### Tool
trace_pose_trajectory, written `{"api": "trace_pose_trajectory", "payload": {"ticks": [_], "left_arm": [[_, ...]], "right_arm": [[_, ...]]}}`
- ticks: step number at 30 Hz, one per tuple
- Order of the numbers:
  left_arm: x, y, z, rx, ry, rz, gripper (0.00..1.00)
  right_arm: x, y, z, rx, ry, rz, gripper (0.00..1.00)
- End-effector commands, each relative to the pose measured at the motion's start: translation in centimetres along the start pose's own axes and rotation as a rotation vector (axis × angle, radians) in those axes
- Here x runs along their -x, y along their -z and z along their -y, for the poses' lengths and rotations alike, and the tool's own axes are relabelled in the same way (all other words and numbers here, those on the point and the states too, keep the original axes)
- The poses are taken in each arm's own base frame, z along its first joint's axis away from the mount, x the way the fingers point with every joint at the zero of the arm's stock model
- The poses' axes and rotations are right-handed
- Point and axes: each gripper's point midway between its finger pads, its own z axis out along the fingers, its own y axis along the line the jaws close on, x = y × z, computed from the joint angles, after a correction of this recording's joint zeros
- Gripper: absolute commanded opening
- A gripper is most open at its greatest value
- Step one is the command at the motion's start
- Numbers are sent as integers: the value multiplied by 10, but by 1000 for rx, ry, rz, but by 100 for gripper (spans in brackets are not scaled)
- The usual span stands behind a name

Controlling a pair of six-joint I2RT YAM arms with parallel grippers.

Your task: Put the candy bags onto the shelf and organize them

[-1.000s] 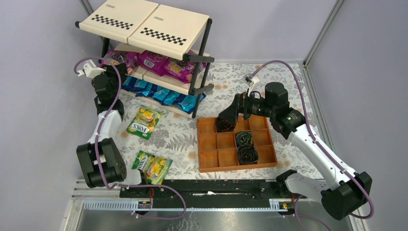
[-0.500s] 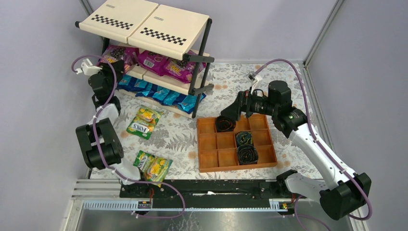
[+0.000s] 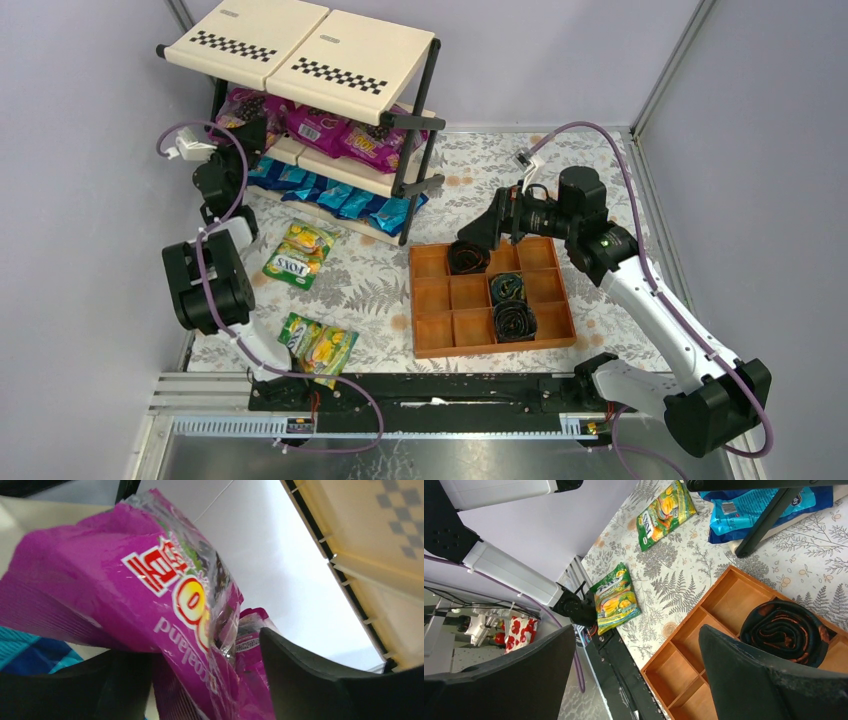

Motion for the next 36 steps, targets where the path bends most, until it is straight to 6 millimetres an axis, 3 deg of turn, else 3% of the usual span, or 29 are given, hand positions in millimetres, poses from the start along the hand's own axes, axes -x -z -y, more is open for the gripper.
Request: {"api": "trace_pose_trajectory", "payload": {"ticks": [1, 2, 3, 9, 14, 20, 28, 33, 36], "left_arm": [[15, 16, 21, -38, -18, 79, 90], [16, 18, 21, -24, -13, 80, 97], [18, 21, 19, 4, -11, 83, 99], [46, 57, -8, 213, 38, 183, 99], [52, 68, -13, 188, 165, 236, 94], [58, 48, -4, 54, 268, 222, 87], [57, 51, -1, -77, 302, 246, 62], [53, 46, 2, -219, 406, 239, 54], [50, 41, -2, -219, 380, 228, 51]], "right_arm": [[24, 9, -24, 53, 43, 60, 100], [25, 9, -26, 58, 40, 66, 100], [25, 9, -27, 68, 33, 72, 100], [16, 11, -32, 109, 10, 64, 100], [15, 18, -38, 113, 40, 66, 100], [13, 17, -37, 117, 48, 52, 100], [12, 13, -32, 108, 53, 51, 100], [10, 6, -25, 109, 33, 35, 100], [6, 3, -21, 111, 15, 26, 100]]}}
